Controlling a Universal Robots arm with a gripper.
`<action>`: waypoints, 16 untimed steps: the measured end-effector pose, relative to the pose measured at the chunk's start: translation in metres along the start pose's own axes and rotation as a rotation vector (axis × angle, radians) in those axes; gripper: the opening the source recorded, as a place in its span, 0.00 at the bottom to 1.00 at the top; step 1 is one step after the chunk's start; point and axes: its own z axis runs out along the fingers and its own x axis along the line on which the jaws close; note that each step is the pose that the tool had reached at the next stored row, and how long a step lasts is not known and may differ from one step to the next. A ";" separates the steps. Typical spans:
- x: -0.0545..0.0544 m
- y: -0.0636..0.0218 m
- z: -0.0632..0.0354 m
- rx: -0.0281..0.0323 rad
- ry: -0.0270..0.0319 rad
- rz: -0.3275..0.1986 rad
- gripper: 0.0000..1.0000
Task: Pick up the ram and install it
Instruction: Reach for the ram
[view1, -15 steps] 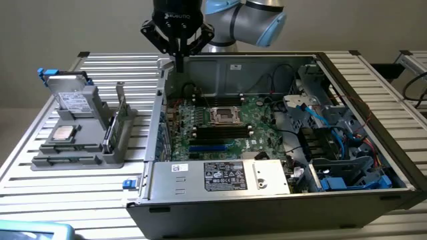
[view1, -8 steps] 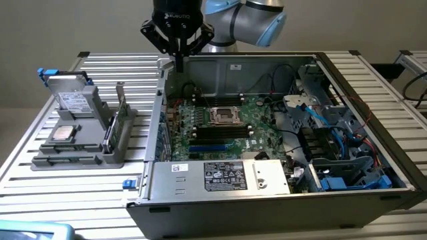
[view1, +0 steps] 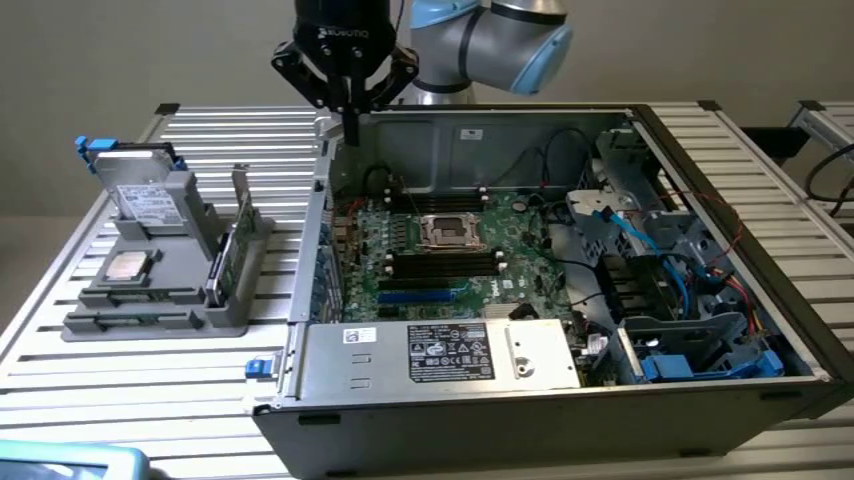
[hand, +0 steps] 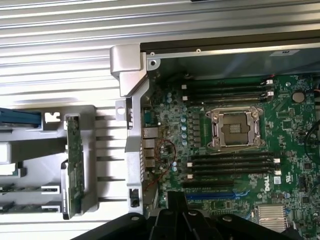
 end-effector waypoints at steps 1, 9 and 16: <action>0.004 -0.0003 0.0005 -0.0004 -0.0050 0.000 0.11; 0.031 -0.0024 0.0029 -0.0007 -0.0461 -0.002 0.11; 0.053 -0.0041 0.0051 0.0016 -0.0937 -0.004 0.11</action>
